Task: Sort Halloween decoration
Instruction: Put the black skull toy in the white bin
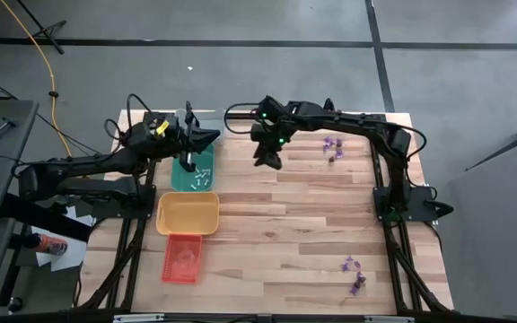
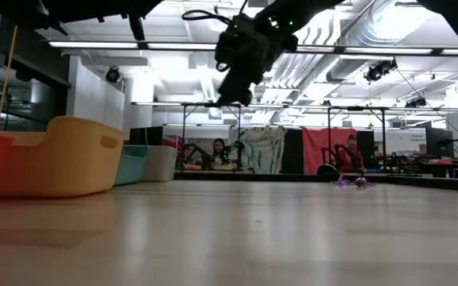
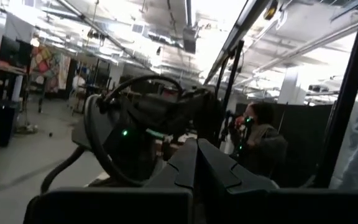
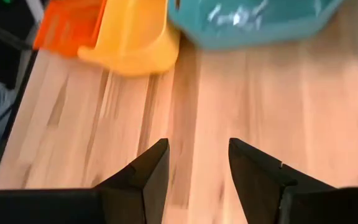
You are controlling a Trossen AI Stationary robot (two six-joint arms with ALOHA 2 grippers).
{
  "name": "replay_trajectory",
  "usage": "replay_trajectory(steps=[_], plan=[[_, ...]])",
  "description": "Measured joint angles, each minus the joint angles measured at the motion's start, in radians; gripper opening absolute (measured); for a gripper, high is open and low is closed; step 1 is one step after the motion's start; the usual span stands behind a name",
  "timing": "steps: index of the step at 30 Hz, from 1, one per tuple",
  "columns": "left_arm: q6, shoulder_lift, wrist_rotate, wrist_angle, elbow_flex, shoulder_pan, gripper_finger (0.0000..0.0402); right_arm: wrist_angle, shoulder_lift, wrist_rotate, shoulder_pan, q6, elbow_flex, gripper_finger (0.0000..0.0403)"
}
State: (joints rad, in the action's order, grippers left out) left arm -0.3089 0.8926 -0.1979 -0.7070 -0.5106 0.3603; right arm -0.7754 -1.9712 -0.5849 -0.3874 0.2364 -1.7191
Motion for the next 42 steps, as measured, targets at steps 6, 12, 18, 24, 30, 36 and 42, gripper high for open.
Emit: replay_trajectory(steps=[6,12,18,24,30,36,42], plan=[[-0.001,0.004,-0.004,0.039,0.000,0.000,0.0000,-0.094,0.003,-0.023,0.002,0.009,0.000,0.0161],[0.007,0.004,-0.071,0.044,0.000,0.000,0.0000,-0.201,0.003,-0.029,0.013,0.010,0.000,0.0161],[0.040,0.004,-0.101,0.059,0.001,0.000,0.0000,-0.137,0.122,-0.022,0.011,-0.069,0.207,0.0161],[0.050,0.004,-0.123,0.055,0.016,0.026,0.0000,0.245,0.500,0.128,0.010,-0.437,0.694,0.0161],[0.000,0.004,-0.123,0.087,0.049,0.063,0.0000,0.657,0.823,0.355,0.057,-0.754,0.980,0.0161],[-0.001,0.004,-0.102,0.175,0.050,0.065,0.0000,0.910,0.941,0.590,0.094,-0.749,1.070,0.0161],[0.015,0.018,-0.038,0.187,0.050,0.065,0.0000,0.948,0.937,0.612,0.093,-0.640,1.055,0.0161]])
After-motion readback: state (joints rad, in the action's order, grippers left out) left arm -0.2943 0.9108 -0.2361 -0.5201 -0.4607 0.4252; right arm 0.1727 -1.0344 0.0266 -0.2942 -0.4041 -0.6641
